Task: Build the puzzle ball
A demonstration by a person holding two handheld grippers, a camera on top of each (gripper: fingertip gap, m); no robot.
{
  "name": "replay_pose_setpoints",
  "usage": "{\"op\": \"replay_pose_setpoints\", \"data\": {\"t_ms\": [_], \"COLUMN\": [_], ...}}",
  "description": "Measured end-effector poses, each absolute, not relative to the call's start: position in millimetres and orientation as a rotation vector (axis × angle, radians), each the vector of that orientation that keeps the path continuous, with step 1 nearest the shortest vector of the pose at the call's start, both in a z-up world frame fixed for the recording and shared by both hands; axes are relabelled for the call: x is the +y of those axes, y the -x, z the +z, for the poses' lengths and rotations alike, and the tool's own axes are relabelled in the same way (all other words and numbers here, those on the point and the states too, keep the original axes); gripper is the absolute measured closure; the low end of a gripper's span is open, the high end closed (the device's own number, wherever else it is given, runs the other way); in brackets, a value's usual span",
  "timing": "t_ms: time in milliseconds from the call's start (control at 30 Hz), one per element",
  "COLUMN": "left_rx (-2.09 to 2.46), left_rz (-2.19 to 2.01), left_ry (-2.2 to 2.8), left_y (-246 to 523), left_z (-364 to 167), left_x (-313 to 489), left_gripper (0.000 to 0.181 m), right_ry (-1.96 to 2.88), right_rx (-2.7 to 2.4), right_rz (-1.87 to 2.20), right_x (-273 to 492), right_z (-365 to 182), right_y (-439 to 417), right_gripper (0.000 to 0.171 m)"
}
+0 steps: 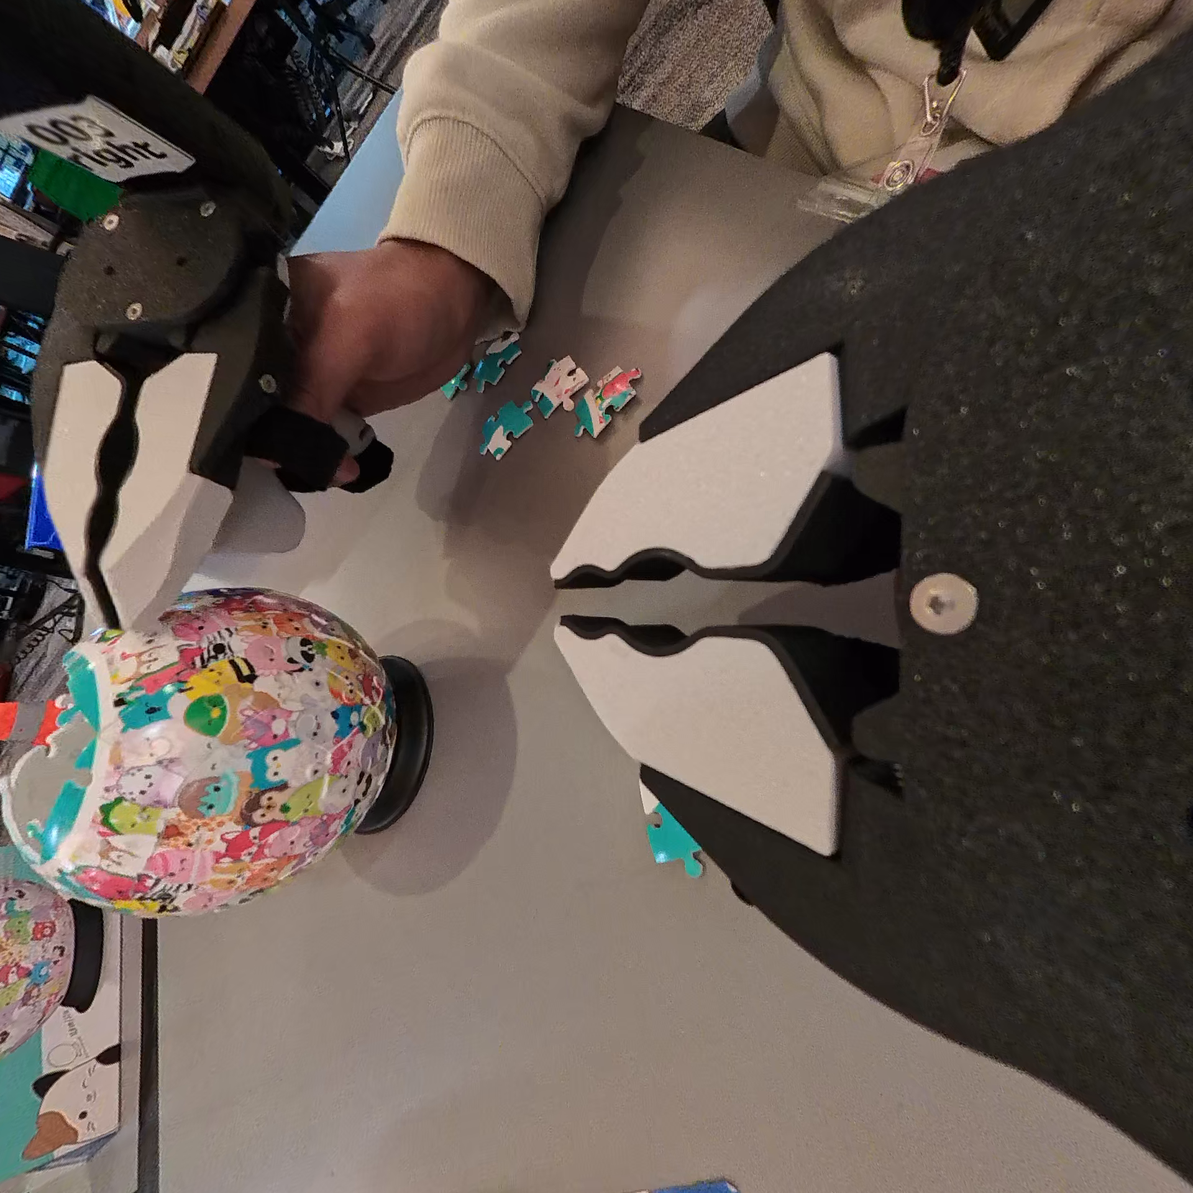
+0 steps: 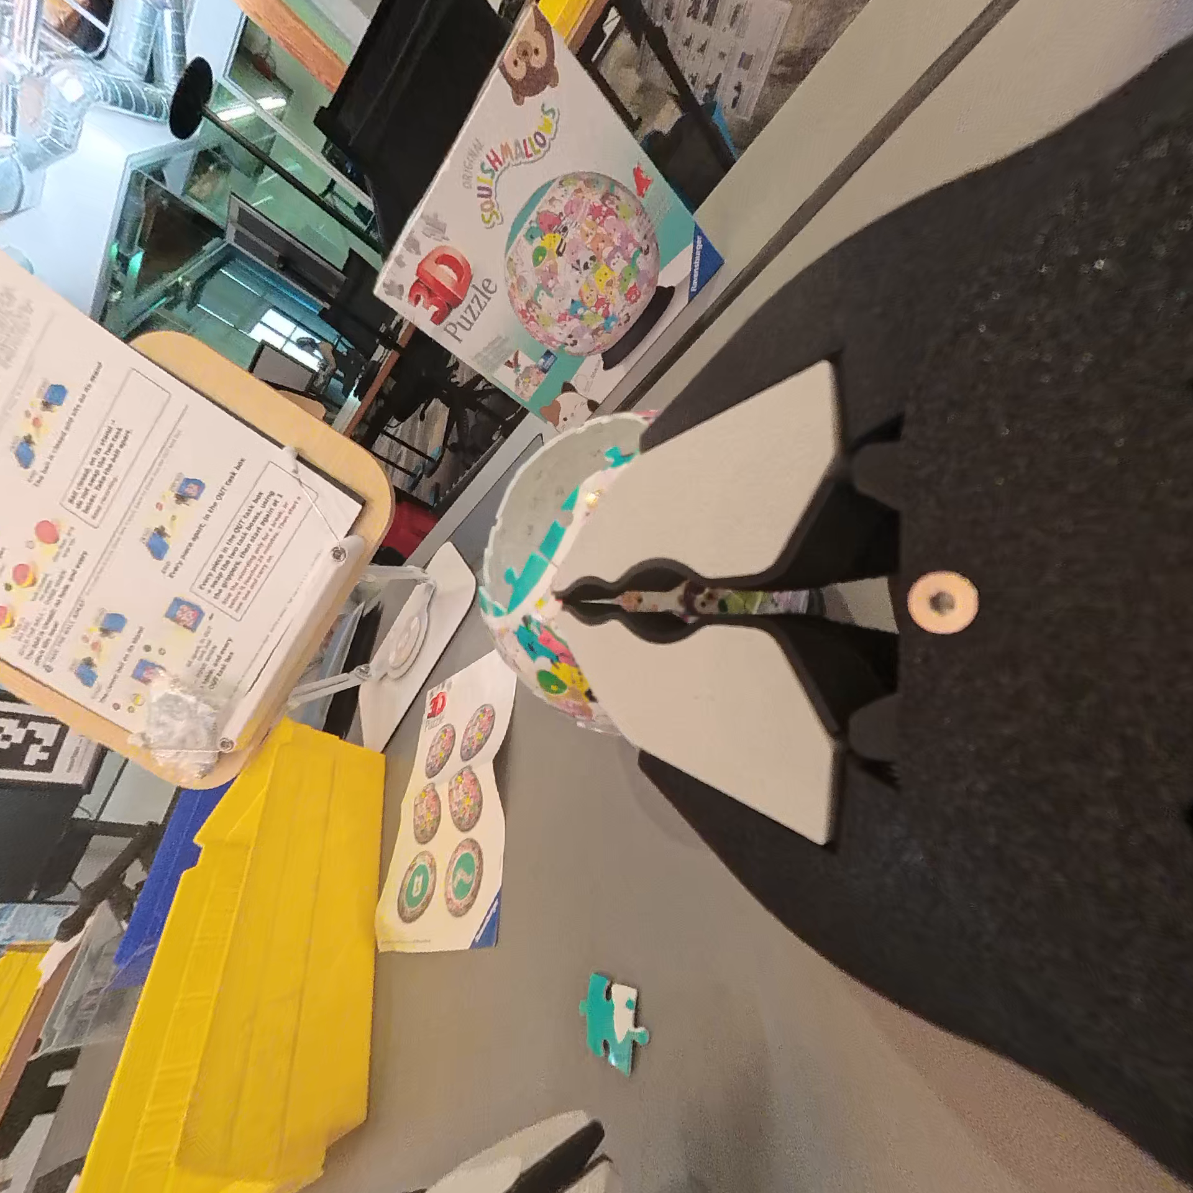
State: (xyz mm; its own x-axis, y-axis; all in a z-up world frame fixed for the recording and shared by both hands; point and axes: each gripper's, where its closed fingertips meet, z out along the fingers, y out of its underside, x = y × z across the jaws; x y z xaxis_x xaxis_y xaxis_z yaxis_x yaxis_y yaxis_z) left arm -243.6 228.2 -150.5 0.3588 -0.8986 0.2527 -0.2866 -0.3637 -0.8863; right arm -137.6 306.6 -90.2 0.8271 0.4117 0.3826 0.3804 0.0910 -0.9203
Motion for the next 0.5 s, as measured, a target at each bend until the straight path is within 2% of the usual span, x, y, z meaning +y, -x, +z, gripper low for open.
{"op": "replay_pose_setpoints", "data": {"t_ms": [100,233,300,400,500], "left_rx": [1.047,1.06,1.068,1.064,1.082], "left_rz": [-0.981,-0.964,-0.955,-0.904,-0.881], "left_ry": [1.842,1.778,1.721,1.666,1.637], "left_y": [244,231,215,185,159], "left_z": [-152,-141,-128,-106,-90], "left_x": [229,239,250,272,285], "left_gripper": [0.174,0.174,0.181,0.181,0.181], "right_ry": [1.539,1.505,1.551,1.725,1.919], "right_rx": [-0.678,-0.734,-0.852,-0.986,-1.231], "right_rz": [0.017,0.047,0.168,0.368,0.675], "right_x": [308,303,304,310,290], "right_z": [-95,-67,-55,-52,-73], "right_y": [138,134,133,126,136], "right_gripper": [0.171,0.171,0.171,0.142,0.113]}}
